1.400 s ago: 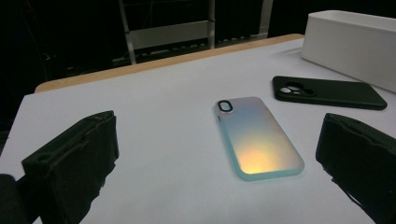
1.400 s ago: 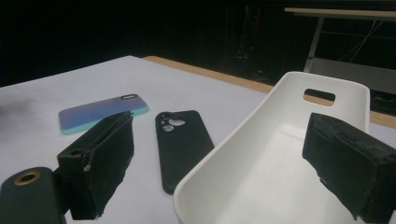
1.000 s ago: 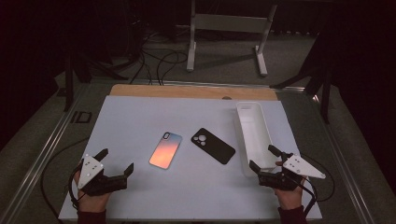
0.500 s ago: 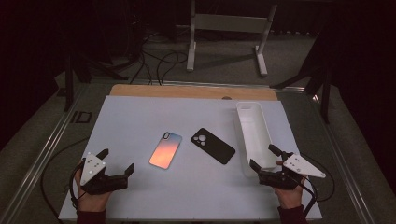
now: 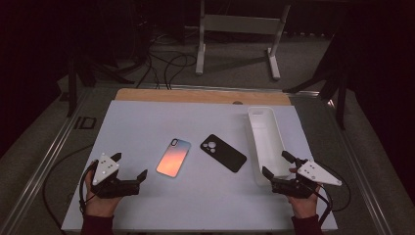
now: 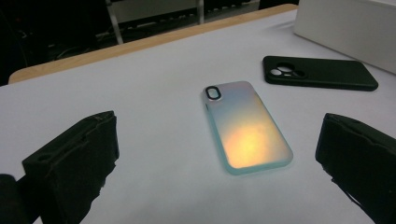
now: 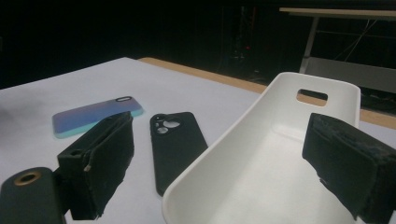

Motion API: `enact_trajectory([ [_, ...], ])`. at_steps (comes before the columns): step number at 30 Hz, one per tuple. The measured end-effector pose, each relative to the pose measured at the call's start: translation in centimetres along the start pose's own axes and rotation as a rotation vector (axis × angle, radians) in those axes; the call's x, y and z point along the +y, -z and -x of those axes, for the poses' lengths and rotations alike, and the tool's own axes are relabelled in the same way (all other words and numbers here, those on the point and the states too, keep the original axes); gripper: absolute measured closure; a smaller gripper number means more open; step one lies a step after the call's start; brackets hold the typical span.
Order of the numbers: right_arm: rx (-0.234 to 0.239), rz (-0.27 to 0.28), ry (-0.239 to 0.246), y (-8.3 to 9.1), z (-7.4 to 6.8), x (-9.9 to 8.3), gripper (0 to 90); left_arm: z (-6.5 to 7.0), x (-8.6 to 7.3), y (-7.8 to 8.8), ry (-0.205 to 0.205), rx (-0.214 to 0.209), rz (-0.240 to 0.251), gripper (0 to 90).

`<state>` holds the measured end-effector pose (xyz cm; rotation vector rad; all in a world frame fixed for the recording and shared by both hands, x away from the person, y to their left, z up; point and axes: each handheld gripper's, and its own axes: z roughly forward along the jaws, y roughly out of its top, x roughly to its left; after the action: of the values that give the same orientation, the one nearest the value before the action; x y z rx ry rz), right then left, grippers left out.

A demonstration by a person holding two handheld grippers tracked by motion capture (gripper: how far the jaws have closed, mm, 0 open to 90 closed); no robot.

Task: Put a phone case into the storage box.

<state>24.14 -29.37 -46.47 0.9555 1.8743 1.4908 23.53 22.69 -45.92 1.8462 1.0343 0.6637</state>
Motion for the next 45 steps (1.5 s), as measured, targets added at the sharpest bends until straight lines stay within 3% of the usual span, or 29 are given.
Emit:
enact_trajectory([
  [10,-0.001,0.001,-0.006,0.1,0.3,0.1,8.8,0.2,1.0,-1.2,-0.006,-0.021,-0.003,0.0],
  [29,-0.011,0.007,-0.009,0.1,0.2,0.1,8.8,1.4,2.3,-4.6,-0.044,-0.066,-0.066,0.0],
  [45,-0.014,0.005,-0.006,0.0,0.2,0.1,8.8,2.1,2.5,-7.3,-0.043,-0.057,-0.119,0.0],
])
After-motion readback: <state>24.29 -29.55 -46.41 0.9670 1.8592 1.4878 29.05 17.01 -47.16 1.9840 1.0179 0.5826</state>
